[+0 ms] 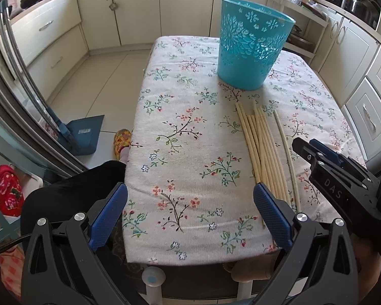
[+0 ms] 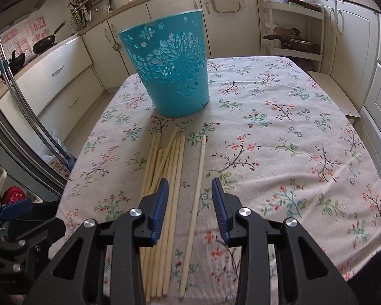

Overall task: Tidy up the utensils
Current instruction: 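Move both grippers down toward the bundle of wooden chopsticks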

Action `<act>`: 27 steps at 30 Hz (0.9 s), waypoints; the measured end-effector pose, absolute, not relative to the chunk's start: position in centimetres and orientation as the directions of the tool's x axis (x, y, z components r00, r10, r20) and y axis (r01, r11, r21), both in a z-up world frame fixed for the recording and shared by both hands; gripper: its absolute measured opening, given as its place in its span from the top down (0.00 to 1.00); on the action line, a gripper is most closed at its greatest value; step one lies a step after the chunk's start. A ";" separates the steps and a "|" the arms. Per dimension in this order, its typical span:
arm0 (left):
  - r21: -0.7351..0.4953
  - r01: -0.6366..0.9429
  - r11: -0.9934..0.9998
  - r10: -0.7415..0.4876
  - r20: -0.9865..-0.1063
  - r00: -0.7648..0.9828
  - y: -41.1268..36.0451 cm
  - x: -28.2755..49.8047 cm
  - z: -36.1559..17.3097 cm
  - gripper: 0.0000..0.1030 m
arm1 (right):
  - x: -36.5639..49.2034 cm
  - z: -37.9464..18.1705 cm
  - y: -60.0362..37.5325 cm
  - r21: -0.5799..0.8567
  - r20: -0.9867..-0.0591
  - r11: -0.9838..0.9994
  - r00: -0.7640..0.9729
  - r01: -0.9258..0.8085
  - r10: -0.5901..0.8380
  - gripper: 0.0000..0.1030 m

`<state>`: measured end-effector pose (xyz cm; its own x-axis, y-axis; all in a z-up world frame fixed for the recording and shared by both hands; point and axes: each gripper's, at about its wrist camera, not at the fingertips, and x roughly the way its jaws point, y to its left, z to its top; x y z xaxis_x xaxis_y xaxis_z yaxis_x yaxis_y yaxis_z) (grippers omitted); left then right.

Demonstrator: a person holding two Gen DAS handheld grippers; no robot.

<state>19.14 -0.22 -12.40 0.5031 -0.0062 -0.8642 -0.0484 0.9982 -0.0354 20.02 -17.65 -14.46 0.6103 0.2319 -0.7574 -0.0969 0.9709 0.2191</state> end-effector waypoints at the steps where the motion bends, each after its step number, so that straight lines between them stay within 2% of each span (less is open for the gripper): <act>1: -0.038 -0.049 0.998 -0.008 -0.868 0.497 -0.3 19.4 -12.6 0.07 | 20.4 -14.8 -17.6 0.214 -0.763 0.972 0.605 -0.095 0.227 0.66; 10: -0.042 -0.043 0.998 -0.016 -0.877 0.481 -0.9 21.7 -13.5 0.07 | 23.2 -17.1 -17.1 0.156 -0.803 0.982 0.566 -0.103 0.186 0.78; 16: -0.037 -0.043 0.998 -0.012 -0.883 0.469 -1.1 23.1 -14.1 0.07 | 24.3 -17.2 -17.5 0.132 -0.809 0.984 0.560 -0.119 0.177 0.93; 21: -0.032 -0.036 0.999 -0.012 -0.887 0.461 -1.6 24.4 -14.6 0.07 | 24.9 -17.2 -17.8 0.126 -0.821 0.980 0.537 -0.156 0.191 0.93; 27: -0.027 -0.036 0.999 -0.008 -0.897 0.443 -2.7 26.6 -15.9 0.07 | 24.4 -17.3 -18.7 0.191 -0.818 0.972 0.526 -0.136 0.234 0.93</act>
